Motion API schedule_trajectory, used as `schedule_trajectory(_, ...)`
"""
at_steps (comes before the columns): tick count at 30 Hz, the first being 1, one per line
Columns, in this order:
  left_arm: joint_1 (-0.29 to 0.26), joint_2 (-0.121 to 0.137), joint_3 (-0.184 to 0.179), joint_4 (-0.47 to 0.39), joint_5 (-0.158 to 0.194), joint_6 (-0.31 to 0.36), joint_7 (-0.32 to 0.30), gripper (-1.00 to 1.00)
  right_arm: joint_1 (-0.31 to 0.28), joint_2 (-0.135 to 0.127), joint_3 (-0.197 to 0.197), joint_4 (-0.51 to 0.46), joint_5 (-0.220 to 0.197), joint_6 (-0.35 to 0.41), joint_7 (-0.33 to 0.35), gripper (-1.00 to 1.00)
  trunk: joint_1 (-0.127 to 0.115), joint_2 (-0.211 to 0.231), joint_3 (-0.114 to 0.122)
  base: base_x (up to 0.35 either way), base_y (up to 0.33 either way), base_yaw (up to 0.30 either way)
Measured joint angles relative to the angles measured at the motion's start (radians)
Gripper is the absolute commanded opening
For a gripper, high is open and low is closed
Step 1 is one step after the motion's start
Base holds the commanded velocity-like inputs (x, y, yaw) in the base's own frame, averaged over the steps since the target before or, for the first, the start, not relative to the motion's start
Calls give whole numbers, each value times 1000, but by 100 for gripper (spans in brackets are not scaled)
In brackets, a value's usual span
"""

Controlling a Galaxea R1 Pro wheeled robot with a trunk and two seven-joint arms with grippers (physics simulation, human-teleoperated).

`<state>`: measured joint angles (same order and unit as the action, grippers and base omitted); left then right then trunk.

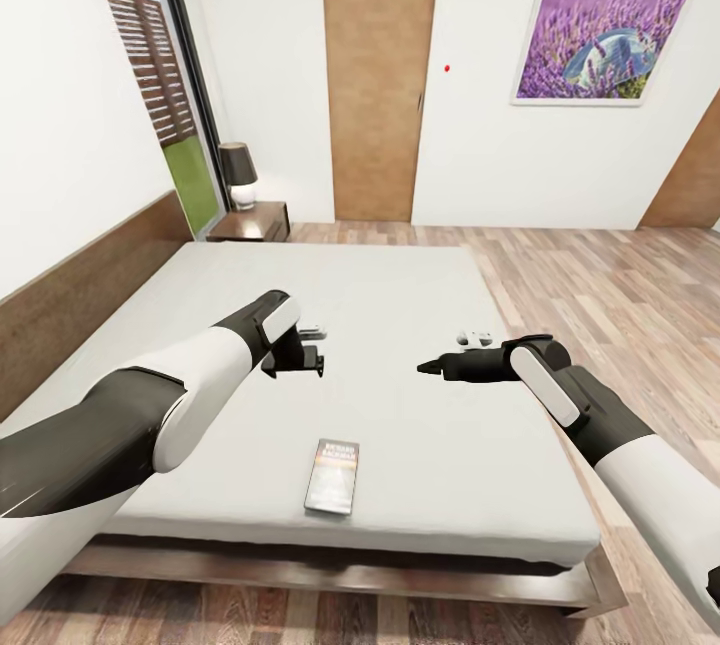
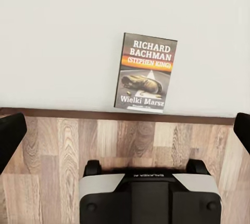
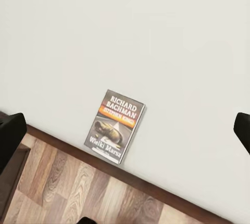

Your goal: In the bedroom, move the book from the bed onto either nightstand, and place the two sandals side by side next to the bed.

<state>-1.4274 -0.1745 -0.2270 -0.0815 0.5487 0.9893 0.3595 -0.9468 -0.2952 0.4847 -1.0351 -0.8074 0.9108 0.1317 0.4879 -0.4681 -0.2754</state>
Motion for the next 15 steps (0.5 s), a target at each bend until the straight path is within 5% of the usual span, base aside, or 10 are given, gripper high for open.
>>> schedule_trajectory(15, 1, 0, 0, 2, 0, -71, 6, 100, 0, 0, -1, 0, 0, -1, 0, 100, 0, 0, -24, 0, 0, 0)
